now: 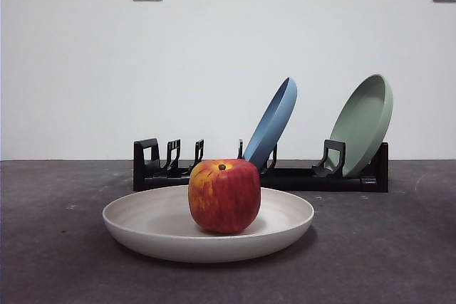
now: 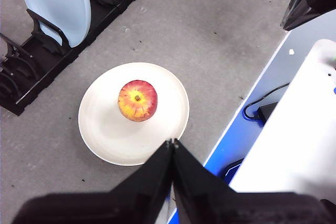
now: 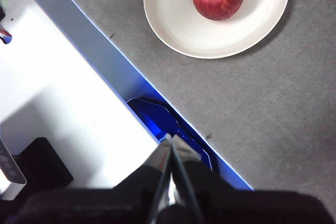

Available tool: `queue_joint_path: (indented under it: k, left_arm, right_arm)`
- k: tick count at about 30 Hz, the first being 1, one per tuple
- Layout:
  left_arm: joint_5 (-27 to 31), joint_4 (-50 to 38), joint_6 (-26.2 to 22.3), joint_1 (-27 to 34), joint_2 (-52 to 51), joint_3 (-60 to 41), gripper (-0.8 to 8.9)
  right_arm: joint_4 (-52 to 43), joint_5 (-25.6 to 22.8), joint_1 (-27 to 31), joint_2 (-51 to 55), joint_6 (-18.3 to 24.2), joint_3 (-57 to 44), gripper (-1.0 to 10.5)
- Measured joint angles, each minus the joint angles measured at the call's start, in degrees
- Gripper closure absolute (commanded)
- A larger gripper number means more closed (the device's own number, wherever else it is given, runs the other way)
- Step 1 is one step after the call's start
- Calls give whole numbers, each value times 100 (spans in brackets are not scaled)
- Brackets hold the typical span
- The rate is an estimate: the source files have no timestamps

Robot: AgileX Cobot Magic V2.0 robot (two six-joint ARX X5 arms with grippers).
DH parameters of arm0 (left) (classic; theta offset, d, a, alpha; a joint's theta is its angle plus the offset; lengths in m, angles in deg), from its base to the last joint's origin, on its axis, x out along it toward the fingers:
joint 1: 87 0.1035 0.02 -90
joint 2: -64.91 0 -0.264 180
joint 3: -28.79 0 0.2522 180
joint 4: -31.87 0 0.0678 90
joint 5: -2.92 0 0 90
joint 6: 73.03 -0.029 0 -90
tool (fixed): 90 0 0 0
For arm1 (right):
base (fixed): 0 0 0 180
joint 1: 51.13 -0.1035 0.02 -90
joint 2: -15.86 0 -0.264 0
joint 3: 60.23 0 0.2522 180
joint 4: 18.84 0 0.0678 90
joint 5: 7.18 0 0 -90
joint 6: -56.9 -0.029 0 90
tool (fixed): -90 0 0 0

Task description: Take the yellow plate from the plate rack,put the plate on the table,take the apple from the table,put the apple in the plate

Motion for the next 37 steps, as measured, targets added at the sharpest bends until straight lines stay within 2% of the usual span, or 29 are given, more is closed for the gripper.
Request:
queue_joint_path:
  k: [4,7,9,12,15,17,20,25,32,37]
  left_arm:
    - [407,-323,-96,256,-37,-7,816]
    - [232,-1161,-466,892,-179,-24,816]
    - [-245,-1869,-796,1460,-339,-50,816]
    - [-1340,-2968,-1224,2529,-713,-280,816]
    - [-2428,-3932,-1408,3716,-1207,-809,816]
    - [-2924,-4439,-1456,4485,-1604,-1283,816]
    - [-2898,-4876,-1512,5342,-2218,-2031,816]
    - [-2428,-5110,-1576,6179,-3324,-3307,816]
    - [-2260,-5198,-1600,6828,-4712,-5222,816]
    - [-2262,-5222,-1591,7020,-5370,-6236,816]
  right_arm:
    - [2,0,0,0,0,0,946]
    - [0,2,0,0,0,0,946]
    - [0,2,0,0,0,0,946]
    - [2,0,0,0,0,0,946]
    - [2,0,0,2,0,0,946]
    - [2,0,0,2,0,0,946]
    - [2,0,0,2,0,0,946]
    - [2,0,0,2,0,0,946]
    - [2,0,0,2,0,0,946]
    - [2,2,0,2,0,0,946]
